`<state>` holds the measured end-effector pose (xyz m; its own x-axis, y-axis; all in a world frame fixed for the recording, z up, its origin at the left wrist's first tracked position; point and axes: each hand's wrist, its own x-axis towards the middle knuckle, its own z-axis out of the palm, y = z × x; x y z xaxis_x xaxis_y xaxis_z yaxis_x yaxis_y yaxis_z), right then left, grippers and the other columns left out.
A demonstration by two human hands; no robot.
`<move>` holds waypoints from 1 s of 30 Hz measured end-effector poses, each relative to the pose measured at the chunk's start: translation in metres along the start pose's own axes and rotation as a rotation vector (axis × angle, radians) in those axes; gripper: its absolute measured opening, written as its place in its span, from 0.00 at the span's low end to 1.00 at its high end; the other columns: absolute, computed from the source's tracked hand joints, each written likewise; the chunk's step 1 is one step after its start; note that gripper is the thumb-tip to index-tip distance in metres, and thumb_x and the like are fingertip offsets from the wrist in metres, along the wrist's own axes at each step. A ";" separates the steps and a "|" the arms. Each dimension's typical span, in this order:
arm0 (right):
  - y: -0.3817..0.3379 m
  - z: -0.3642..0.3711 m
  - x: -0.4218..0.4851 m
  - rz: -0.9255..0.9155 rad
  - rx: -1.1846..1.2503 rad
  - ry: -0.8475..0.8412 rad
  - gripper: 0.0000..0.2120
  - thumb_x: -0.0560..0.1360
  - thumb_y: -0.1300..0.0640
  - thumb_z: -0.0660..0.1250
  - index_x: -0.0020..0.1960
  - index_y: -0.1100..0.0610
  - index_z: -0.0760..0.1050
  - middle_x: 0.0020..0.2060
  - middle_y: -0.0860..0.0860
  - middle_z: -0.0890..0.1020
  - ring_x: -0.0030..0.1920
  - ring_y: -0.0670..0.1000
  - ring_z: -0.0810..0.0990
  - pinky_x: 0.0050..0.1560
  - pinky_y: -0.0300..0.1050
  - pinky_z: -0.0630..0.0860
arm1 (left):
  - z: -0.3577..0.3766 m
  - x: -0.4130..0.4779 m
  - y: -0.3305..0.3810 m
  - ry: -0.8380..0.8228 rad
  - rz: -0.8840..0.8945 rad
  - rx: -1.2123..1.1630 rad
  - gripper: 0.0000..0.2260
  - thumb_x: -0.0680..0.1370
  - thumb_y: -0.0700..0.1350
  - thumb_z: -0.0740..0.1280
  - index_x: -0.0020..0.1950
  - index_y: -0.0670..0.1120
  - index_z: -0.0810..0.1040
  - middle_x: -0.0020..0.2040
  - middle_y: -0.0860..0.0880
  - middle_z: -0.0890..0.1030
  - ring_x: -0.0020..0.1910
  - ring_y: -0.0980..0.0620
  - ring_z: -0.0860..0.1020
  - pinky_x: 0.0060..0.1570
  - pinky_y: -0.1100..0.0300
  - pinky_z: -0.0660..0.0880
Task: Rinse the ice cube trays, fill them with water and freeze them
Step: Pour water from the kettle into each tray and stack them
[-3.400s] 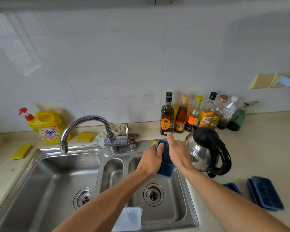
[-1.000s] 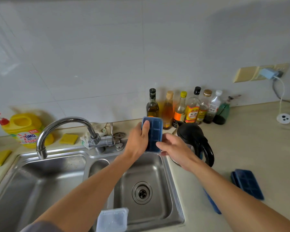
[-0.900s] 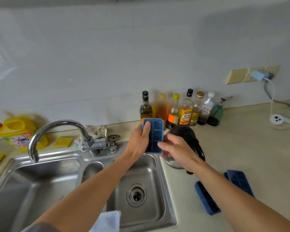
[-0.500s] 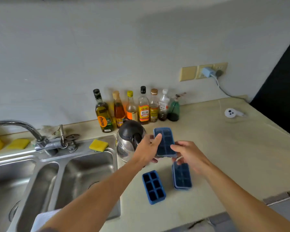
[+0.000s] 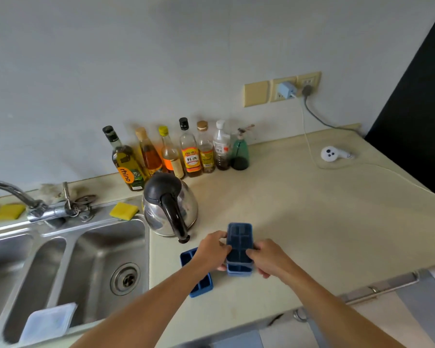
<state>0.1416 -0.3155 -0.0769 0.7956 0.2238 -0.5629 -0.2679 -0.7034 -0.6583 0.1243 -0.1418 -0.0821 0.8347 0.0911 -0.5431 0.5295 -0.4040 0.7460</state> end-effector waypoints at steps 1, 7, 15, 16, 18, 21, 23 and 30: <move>0.002 0.001 0.001 0.005 -0.006 0.002 0.12 0.82 0.58 0.60 0.59 0.59 0.79 0.34 0.53 0.81 0.28 0.51 0.77 0.28 0.41 0.75 | 0.001 0.001 -0.001 -0.001 -0.002 0.010 0.15 0.82 0.36 0.63 0.67 0.46 0.75 0.46 0.43 0.85 0.37 0.48 0.85 0.35 0.54 0.84; 0.009 0.005 0.000 -0.003 -0.028 -0.023 0.14 0.80 0.62 0.59 0.63 0.59 0.75 0.41 0.57 0.82 0.32 0.54 0.79 0.32 0.46 0.78 | 0.013 0.004 -0.009 0.010 0.019 0.160 0.16 0.80 0.36 0.62 0.67 0.46 0.75 0.46 0.40 0.86 0.42 0.39 0.85 0.46 0.43 0.84; 0.011 0.012 0.002 -0.044 -0.091 0.031 0.16 0.81 0.60 0.62 0.68 0.58 0.72 0.51 0.55 0.81 0.37 0.52 0.80 0.36 0.43 0.77 | 0.008 0.004 -0.020 0.029 0.051 0.156 0.18 0.81 0.37 0.63 0.69 0.50 0.74 0.42 0.44 0.86 0.35 0.48 0.83 0.41 0.48 0.83; 0.009 0.012 0.002 -0.057 -0.152 0.078 0.15 0.81 0.58 0.63 0.67 0.57 0.72 0.54 0.55 0.82 0.42 0.53 0.81 0.40 0.44 0.77 | 0.007 0.003 -0.021 0.021 0.046 0.153 0.19 0.81 0.38 0.63 0.71 0.50 0.73 0.44 0.44 0.86 0.37 0.46 0.84 0.41 0.49 0.84; -0.001 0.010 0.000 -0.090 -0.303 0.236 0.12 0.82 0.53 0.63 0.63 0.57 0.73 0.56 0.53 0.81 0.49 0.53 0.80 0.45 0.44 0.75 | -0.001 0.000 -0.026 0.040 0.037 0.130 0.19 0.82 0.40 0.64 0.72 0.50 0.72 0.47 0.45 0.85 0.42 0.45 0.85 0.41 0.50 0.84; -0.025 0.015 -0.005 -0.196 -0.336 0.407 0.10 0.83 0.50 0.62 0.56 0.56 0.73 0.50 0.51 0.78 0.48 0.54 0.79 0.45 0.47 0.73 | -0.021 -0.003 -0.041 0.144 0.043 0.139 0.11 0.81 0.46 0.65 0.63 0.50 0.77 0.48 0.47 0.83 0.42 0.47 0.83 0.44 0.50 0.83; -0.044 0.028 -0.011 -0.293 -0.245 0.365 0.09 0.82 0.51 0.62 0.54 0.56 0.75 0.45 0.50 0.79 0.46 0.53 0.79 0.47 0.49 0.76 | -0.037 -0.006 -0.055 0.203 0.032 0.162 0.05 0.81 0.47 0.65 0.54 0.51 0.79 0.47 0.46 0.83 0.42 0.45 0.83 0.42 0.50 0.82; -0.055 0.106 -0.013 -0.264 -0.344 0.108 0.07 0.83 0.49 0.62 0.51 0.53 0.73 0.43 0.48 0.80 0.45 0.52 0.80 0.38 0.44 0.71 | -0.078 -0.004 -0.100 0.349 0.009 0.275 0.10 0.82 0.48 0.65 0.62 0.50 0.78 0.50 0.51 0.81 0.42 0.53 0.78 0.33 0.65 0.68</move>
<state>0.0886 -0.2082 -0.0865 0.8696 0.3670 -0.3304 0.1340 -0.8193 -0.5574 0.0801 -0.0308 -0.1247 0.8654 0.3690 -0.3391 0.5011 -0.6291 0.5943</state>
